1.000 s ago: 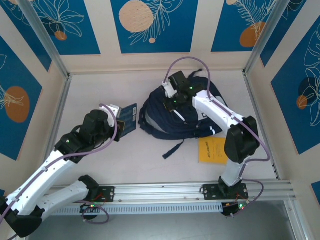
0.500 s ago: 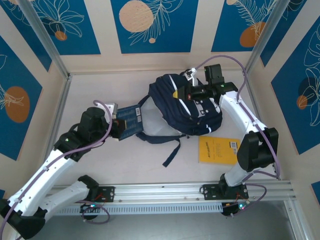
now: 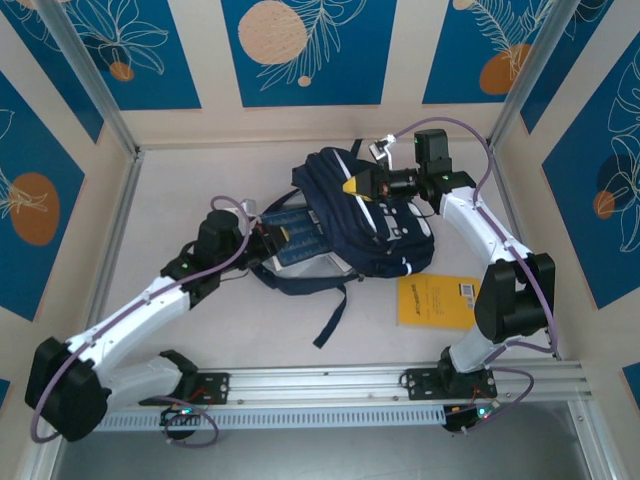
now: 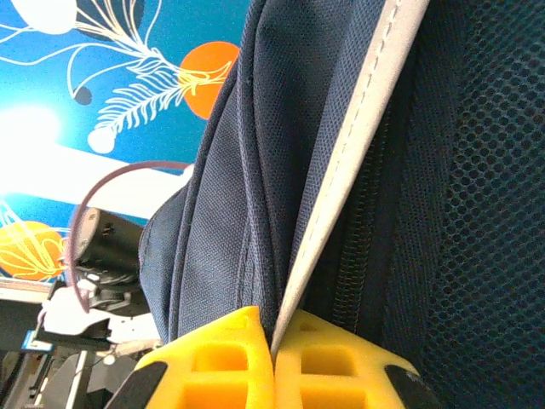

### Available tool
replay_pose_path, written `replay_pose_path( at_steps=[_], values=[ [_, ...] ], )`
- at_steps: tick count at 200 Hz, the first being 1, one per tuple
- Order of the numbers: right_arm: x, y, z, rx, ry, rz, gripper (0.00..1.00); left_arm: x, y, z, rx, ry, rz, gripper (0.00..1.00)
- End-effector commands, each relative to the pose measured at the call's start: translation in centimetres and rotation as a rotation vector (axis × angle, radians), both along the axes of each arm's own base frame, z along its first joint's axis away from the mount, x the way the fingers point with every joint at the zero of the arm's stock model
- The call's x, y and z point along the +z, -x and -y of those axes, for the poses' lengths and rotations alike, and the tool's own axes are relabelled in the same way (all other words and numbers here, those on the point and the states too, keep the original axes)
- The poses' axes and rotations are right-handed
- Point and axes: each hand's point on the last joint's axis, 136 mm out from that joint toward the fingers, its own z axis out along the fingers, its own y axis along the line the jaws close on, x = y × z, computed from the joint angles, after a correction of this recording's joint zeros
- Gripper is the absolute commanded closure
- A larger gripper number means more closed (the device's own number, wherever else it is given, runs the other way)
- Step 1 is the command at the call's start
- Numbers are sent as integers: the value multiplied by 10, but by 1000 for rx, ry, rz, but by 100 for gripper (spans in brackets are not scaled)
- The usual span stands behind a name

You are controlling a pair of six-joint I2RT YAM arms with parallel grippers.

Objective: Pack the student bag
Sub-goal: Place the book in the student bag.

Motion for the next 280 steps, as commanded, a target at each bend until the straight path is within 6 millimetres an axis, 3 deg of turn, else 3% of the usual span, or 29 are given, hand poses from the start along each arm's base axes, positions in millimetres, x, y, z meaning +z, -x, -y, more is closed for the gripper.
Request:
replay_pose_path(
  at_steps=[1, 83, 122, 157, 181, 215, 241, 258, 280],
  values=[
    [63, 35, 0, 154, -137, 158, 100, 50, -17, 16, 7, 251, 93, 100],
    [66, 32, 3, 158, -148, 154, 100, 49, -34, 31, -4, 292, 76, 100],
    [69, 29, 3, 158, -155, 159, 100, 35, -48, 48, -21, 313, 30, 100],
    [67, 26, 1, 160, -158, 155, 100, 31, -62, 82, -81, 264, 68, 100],
    [66, 21, -1, 152, -156, 156, 100, 17, -75, 107, -96, 220, 64, 100],
    [63, 12, -2, 141, -156, 147, 100, -16, -94, 145, -122, 204, -7, 97],
    [59, 6, -6, 136, -155, 141, 100, -41, -96, 177, -174, 190, -57, 94],
    [56, 4, -8, 133, -153, 140, 100, -47, -95, 192, -219, 180, -61, 85],
    [52, -1, -4, 108, -146, 147, 100, -41, -96, 184, -212, 169, -46, 49]
  ],
)
